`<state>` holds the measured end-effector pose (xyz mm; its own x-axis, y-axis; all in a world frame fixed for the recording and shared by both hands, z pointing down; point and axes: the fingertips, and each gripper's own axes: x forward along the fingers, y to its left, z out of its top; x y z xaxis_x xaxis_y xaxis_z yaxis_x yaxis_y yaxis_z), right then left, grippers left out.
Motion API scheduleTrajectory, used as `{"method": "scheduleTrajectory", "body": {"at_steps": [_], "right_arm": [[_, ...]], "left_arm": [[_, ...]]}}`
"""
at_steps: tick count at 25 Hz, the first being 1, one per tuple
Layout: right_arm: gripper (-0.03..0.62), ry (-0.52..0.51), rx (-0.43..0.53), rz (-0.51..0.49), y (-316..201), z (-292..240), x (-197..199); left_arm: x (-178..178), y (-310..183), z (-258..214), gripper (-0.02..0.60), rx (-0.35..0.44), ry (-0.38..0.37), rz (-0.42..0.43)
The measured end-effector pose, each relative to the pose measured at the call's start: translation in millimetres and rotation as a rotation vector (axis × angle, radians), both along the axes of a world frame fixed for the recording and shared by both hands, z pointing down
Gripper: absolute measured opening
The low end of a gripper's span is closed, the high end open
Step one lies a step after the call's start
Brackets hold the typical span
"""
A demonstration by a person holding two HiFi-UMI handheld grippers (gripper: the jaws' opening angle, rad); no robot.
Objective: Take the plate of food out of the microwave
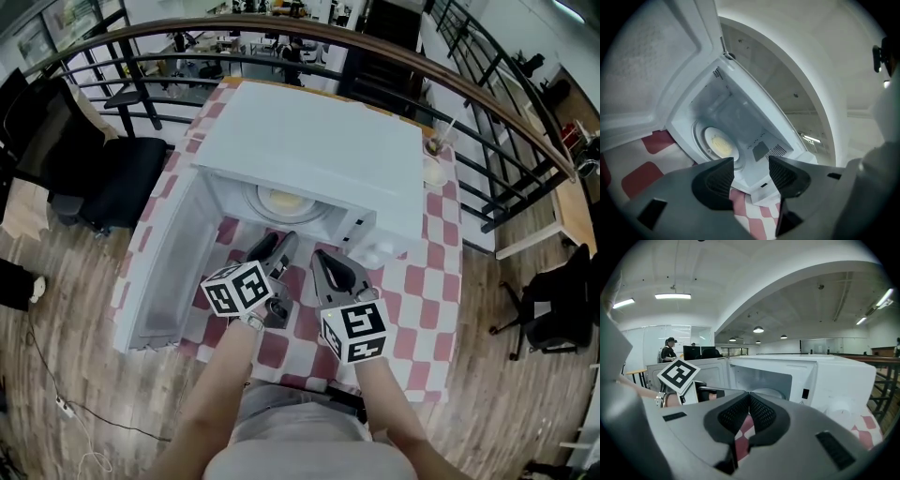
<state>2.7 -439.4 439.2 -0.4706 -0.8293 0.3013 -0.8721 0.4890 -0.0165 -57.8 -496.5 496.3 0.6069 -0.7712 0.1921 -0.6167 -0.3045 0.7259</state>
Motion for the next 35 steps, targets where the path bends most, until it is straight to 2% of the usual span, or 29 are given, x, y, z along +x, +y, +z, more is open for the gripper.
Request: {"method": "scheduleTrajectory", "body": {"at_steps": [5,13,19,27,35], "right_arm": [[0.026,-0.003,-0.015,-0.008,-6.3,10.9,-1.5],[0.026,-0.002,-0.035,-0.017,-17.7,24.0,-2.5],[0.026,-0.003,-0.055,-0.01,-25.0,35.2,0.1],[0.026,0.003,-0.091,-0.005,-31.6,50.4,1.6],[0.026,0.01,-0.108,0.001,-37.6,58.2,5.4]], "left_arm": [[-1.2,-14.3,24.6,0.276,-0.103,0.058,-0.057],[-13.3,-44.6,57.1,0.281,-0.24,0.151,-0.171],[-16.1,-63.5,77.9,0.282,-0.317,0.171,-0.219],[-27.3,-72.6,108.7,0.305,-0.45,0.205,-0.33],[-22.4,-86.8,121.1,0.325,-0.528,0.255,-0.383]]}}
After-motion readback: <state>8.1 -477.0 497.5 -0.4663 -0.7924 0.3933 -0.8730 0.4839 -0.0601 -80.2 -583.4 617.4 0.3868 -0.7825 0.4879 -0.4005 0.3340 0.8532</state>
